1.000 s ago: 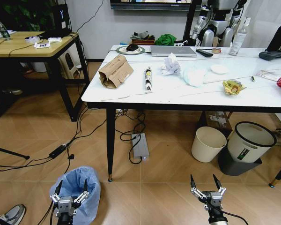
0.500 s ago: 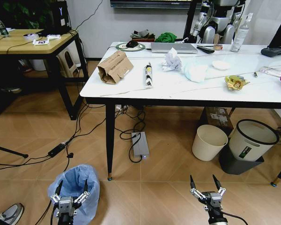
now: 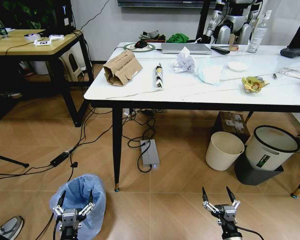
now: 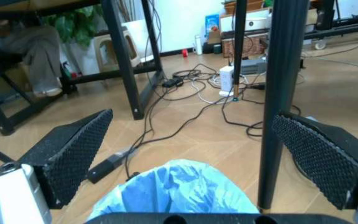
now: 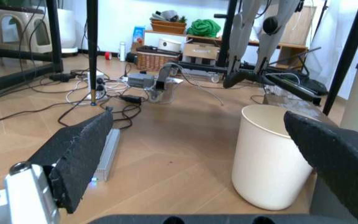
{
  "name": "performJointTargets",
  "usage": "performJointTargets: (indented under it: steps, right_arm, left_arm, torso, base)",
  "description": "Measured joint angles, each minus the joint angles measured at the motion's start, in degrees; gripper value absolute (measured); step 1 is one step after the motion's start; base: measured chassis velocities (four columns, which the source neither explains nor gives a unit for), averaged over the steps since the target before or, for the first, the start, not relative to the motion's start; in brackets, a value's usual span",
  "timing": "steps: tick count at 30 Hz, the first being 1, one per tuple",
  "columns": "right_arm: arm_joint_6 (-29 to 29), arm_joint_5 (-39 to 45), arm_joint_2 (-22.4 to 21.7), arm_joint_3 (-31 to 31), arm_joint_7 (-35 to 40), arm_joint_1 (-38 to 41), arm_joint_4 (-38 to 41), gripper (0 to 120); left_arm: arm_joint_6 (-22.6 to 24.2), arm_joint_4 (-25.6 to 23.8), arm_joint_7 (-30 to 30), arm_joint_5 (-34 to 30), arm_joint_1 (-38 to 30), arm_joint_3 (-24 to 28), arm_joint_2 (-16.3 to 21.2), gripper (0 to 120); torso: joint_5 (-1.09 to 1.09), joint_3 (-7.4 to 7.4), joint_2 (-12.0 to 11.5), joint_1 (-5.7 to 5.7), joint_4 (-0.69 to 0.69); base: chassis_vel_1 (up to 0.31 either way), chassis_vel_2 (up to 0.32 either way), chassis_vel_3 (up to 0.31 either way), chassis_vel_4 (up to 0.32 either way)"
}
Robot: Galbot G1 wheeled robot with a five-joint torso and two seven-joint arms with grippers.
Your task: Pick up the trash bin and place the trash from the table into it.
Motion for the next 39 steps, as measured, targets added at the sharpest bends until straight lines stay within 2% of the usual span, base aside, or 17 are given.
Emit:
performJointTargets:
  steps: [4, 7, 11, 12, 13, 17, 21, 24, 25, 27, 32, 39]
  right_arm:
    - [0.0, 0.0, 0.0, -0.3, 0.0, 0.2, -0.4, 100]
    - [0.0, -0.1, 0.0, -0.4, 0.0, 0.3, -0.6, 100]
    - [0.0, -0.1, 0.0, -0.8, -0.1, 0.5, -1.0, 100]
    - [0.1, -0.1, 0.0, -0.9, -0.1, 0.5, -1.2, 100]
    - [0.1, -0.1, 0.0, -0.9, -0.1, 0.5, -1.2, 100]
    - [0.6, 0.0, 0.0, -1.2, -0.1, 0.9, -2.0, 100]
    - [1.1, 0.0, 0.0, -1.5, -0.1, 1.0, -2.5, 100]
    - [1.3, 0.0, 0.0, -1.5, -0.1, 1.0, -2.7, 100]
    - [1.7, 0.0, 0.0, -1.5, -0.2, 0.9, -2.9, 100]
    - [1.8, 0.0, 0.0, -1.4, -0.2, 0.8, -2.9, 100]
    - [2.1, -0.2, 0.0, -1.0, -0.3, 0.1, -2.7, 100]
    - [2.2, -0.2, 0.0, -0.3, -0.3, -0.3, -2.0, 100]
  left_arm:
    - [1.7, 0.9, -9.7, 2.9, -1.0, 1.0, 0.4, 100]
    - [3.1, 1.0, -7.2, -0.6, -0.6, -0.4, 1.0, 100]
    - [7.7, 0.9, -2.7, -7.0, -1.1, -5.7, 2.5, 100]
    - [9.9, 1.3, -1.3, -10.3, -2.0, -8.1, 3.6, 100]
    - [9.9, 1.3, -1.3, -10.3, -2.0, -8.1, 3.6, 100]
    - [16.1, 5.3, 1.2, -18.6, -6.0, -13.1, 6.9, 100]
    - [19.5, 9.6, 2.5, -22.0, -9.3, -15.3, 8.7, 100]
    - [20.6, 11.0, 3.2, -23.7, -10.6, -15.5, 9.3, 100]
    - [22.0, 12.8, 5.0, -26.0, -12.5, -15.0, 9.9, 99]
    - [22.3, 13.3, 5.4, -26.1, -13.1, -14.7, 9.9, 98]
    - [23.9, 18.0, 6.8, -25.3, -17.2, -11.0, 9.8, 97]
    - [23.9, 23.7, 7.0, -23.5, -20.0, -8.9, 9.4, 97]
  torso:
    - [-0.01, 0.08, 0.1, 0.05, -0.01]
    - [-0.01, 0.12, 0.2, 0.07, 0.0]
    - [-0.01, 0.19, 0.3, 0.1, 0.01]
    - [0.0, 0.21, 0.3, 0.11, 0.01]
    - [0.0, 0.21, 0.3, 0.11, 0.01]
    - [-0.02, 0.27, 0.4, 0.14, 0.0]
    - [-0.03, 0.3, 0.5, 0.16, 0.01]
    - [-0.03, 0.31, 0.5, 0.17, 0.01]
    - [-0.02, 0.34, 0.5, 0.17, 0.0]
    - [-0.02, 0.34, 0.5, 0.18, 0.0]
    - [-0.01, 0.37, 0.6, 0.19, -0.01]
    - [0.0, 0.4, 0.6, 0.2, 0.0]
  base:
    - [0.0, 0.0, 0.0, 0.0]
    - [0.0, 0.0, 0.0, 0.0]
    - [0.0, 0.0, 0.0, 0.0]
    - [0.0, 0.0, 0.0, 0.0]
    - [0.0, 0.0, 0.0, 0.0]
    - [0.0, 0.0, 0.0, 0.0]
    - [0.0, 0.0, 0.0, 0.0]
    - [0.0, 0.0, 0.0, 0.0]
    - [0.0, 0.0, 0.0, 0.0]
    - [0.0, 0.0, 0.0, 0.0]
    - [0.0, 0.0, 0.0, 0.0]
    - [0.0, 0.0, 0.0, 0.0]
